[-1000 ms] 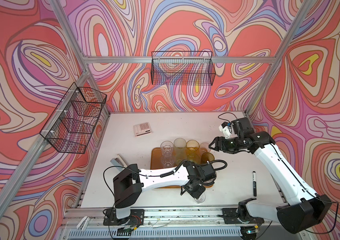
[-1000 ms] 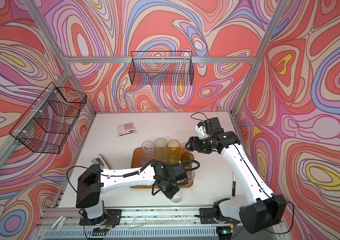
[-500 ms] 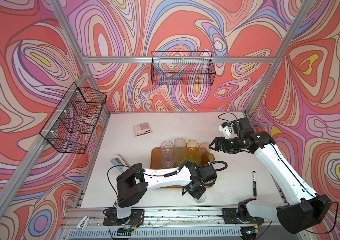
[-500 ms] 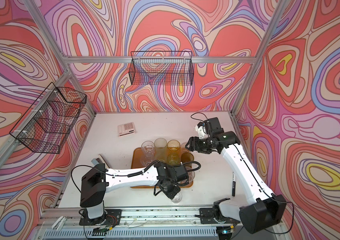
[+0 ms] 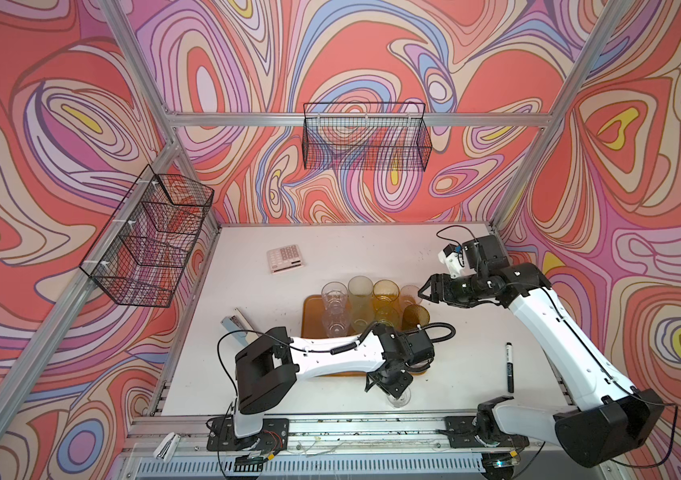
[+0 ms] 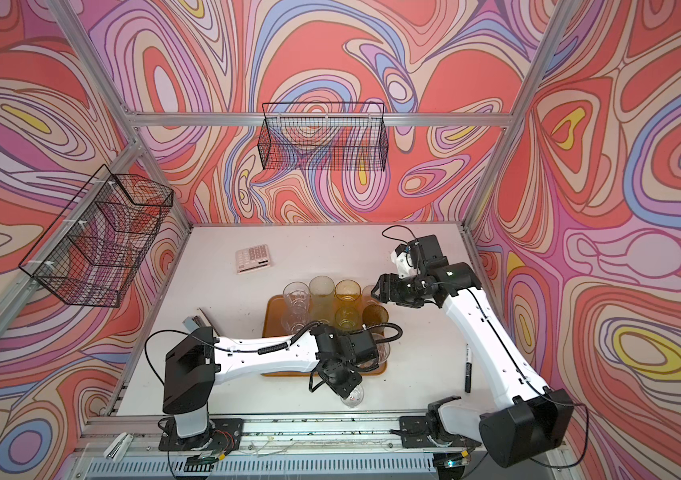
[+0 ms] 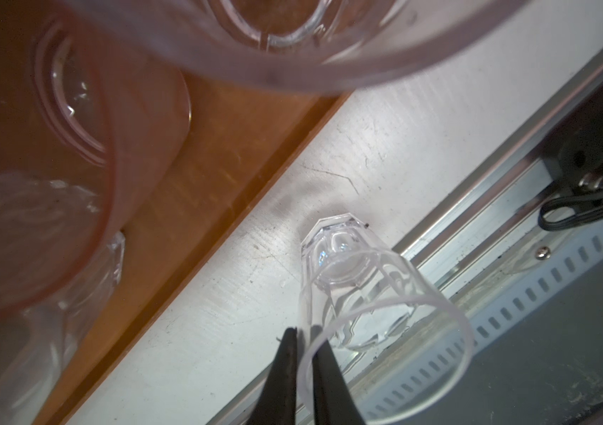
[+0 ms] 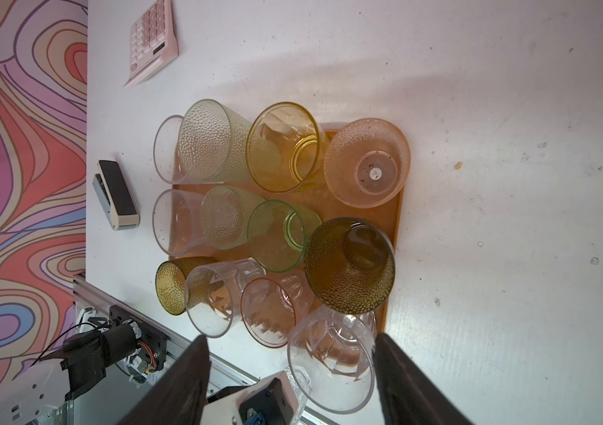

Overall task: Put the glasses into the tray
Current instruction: 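Lower the left gripper around the small clear tumbler's rim and close it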

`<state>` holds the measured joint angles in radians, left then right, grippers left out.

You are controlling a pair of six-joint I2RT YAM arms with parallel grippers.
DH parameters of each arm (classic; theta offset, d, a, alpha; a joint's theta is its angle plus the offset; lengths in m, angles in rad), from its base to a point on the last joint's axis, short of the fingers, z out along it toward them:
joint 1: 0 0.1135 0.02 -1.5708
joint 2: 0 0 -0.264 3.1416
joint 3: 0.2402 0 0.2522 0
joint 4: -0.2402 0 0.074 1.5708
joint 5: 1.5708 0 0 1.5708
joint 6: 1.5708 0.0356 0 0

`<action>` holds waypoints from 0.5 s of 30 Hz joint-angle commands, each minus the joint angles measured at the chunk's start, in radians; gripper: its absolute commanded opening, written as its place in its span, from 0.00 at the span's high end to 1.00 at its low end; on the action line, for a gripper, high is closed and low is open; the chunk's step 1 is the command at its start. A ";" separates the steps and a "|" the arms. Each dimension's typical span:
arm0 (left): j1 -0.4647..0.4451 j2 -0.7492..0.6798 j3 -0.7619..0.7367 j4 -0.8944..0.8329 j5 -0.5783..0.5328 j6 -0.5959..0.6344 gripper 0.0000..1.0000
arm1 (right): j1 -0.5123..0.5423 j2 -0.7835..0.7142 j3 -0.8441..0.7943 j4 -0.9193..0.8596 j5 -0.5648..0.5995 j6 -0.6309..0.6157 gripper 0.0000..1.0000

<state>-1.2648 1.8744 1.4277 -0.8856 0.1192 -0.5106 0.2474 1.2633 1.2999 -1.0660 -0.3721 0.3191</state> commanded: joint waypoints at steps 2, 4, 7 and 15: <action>-0.006 0.003 0.016 -0.019 -0.024 -0.015 0.91 | -0.005 -0.012 -0.014 0.005 -0.002 -0.012 0.28; -0.007 0.001 0.024 -0.034 -0.026 -0.015 0.93 | -0.007 -0.013 -0.014 0.004 -0.002 -0.012 0.28; -0.007 -0.003 0.047 -0.073 -0.032 -0.013 0.96 | -0.006 -0.015 -0.014 0.003 -0.001 -0.014 0.28; -0.004 -0.045 0.087 -0.146 -0.029 -0.003 0.97 | -0.006 -0.017 -0.021 0.008 0.010 -0.031 0.29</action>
<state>-1.2644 1.8713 1.4765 -0.9592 0.1005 -0.5125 0.2470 1.2633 1.2953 -1.0657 -0.3710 0.3077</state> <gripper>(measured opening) 0.081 0.714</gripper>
